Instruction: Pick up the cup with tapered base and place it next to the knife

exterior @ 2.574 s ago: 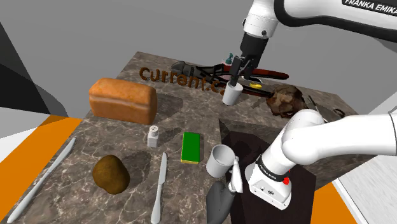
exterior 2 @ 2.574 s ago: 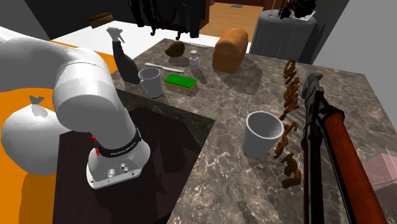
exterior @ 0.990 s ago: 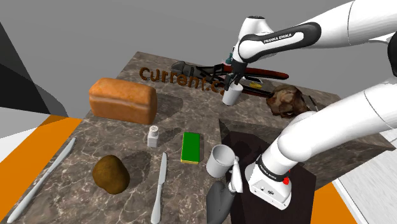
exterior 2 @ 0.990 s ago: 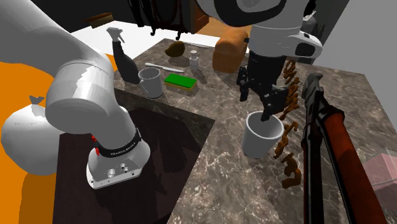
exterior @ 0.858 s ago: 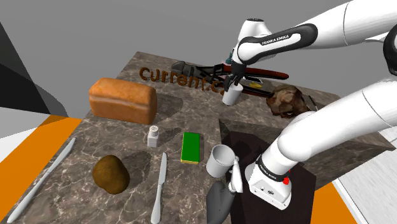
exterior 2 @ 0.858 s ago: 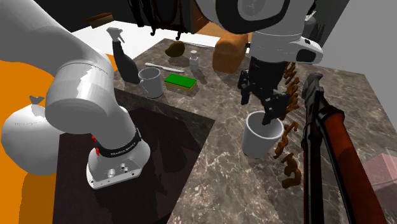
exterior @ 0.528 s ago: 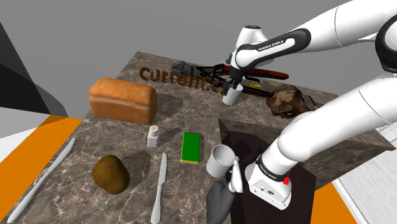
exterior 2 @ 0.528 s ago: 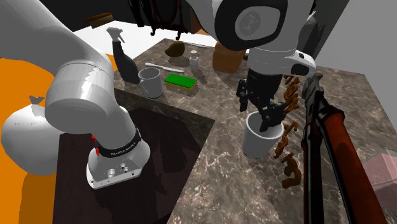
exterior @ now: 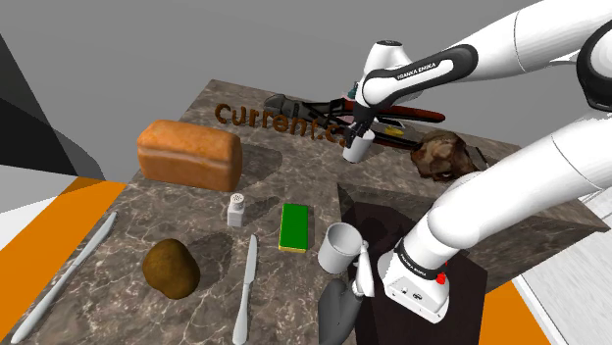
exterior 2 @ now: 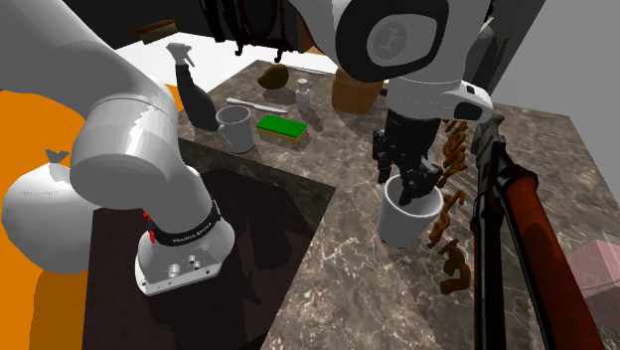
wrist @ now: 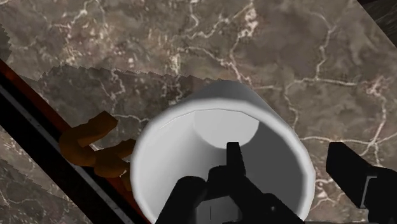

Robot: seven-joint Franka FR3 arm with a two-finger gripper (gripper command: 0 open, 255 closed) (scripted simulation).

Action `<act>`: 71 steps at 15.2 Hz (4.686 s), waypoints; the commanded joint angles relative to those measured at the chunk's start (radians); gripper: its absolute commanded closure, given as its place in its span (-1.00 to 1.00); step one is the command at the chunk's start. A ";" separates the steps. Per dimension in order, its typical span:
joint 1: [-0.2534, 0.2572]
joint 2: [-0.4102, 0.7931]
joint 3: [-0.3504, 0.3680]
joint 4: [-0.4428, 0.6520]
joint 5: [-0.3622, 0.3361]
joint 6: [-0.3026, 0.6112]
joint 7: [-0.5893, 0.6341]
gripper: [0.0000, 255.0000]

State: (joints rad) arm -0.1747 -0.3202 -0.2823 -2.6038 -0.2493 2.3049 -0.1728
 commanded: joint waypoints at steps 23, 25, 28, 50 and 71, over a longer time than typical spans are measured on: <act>0.004 -0.106 0.024 0.111 0.015 -0.216 -0.015 1.00; 0.004 -0.116 0.027 0.130 0.017 -0.246 -0.018 1.00; 0.006 -0.130 0.032 0.161 0.021 -0.289 -0.022 1.00; 0.027 -0.248 0.109 0.312 0.055 -0.567 0.015 1.00; 0.209 -0.635 0.535 0.111 0.362 -0.788 0.461 1.00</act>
State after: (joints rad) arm 0.0222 -0.9459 0.2248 -2.4948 0.0882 1.5272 0.2584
